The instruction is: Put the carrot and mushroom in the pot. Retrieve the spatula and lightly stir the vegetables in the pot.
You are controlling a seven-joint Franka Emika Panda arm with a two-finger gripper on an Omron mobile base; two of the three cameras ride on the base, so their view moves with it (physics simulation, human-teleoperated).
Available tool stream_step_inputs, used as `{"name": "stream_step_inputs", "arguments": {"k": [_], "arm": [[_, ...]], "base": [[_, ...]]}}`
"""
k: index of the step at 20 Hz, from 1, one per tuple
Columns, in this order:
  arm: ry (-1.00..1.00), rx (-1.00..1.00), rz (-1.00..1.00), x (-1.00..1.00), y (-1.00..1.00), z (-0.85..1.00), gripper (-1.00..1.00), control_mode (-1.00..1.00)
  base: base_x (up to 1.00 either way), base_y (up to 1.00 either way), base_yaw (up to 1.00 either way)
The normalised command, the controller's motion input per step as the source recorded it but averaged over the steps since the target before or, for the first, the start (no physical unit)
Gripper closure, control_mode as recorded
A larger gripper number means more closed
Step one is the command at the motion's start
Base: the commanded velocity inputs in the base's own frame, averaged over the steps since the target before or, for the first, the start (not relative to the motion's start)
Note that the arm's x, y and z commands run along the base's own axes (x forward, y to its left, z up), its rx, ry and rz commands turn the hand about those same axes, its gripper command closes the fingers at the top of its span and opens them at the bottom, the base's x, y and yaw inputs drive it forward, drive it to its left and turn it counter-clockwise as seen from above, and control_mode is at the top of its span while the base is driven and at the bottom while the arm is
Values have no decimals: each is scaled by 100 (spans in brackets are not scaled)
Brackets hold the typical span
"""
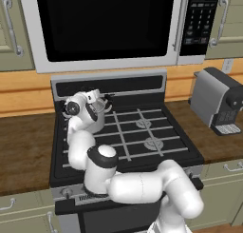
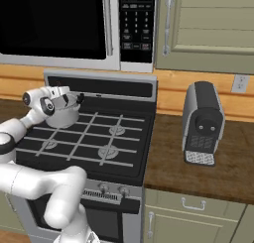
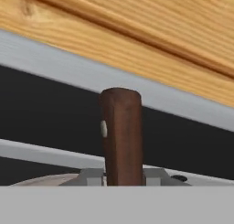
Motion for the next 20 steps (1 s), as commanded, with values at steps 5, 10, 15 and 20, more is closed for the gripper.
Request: {"name": "stream_step_inputs", "arguments": {"k": [5, 10, 15, 20], "arm": [[0, 33, 0, 42, 20, -10, 100, -100], [0, 51, 0, 30, 7, 0, 100, -100], [0, 60, 0, -21, 0, -1, 100, -100], [-5, 38, -1, -43, -17, -9, 100, -100]], "base": [[0, 0, 0], [0, 0, 0], [0, 0, 0], [0, 0, 0]]}}
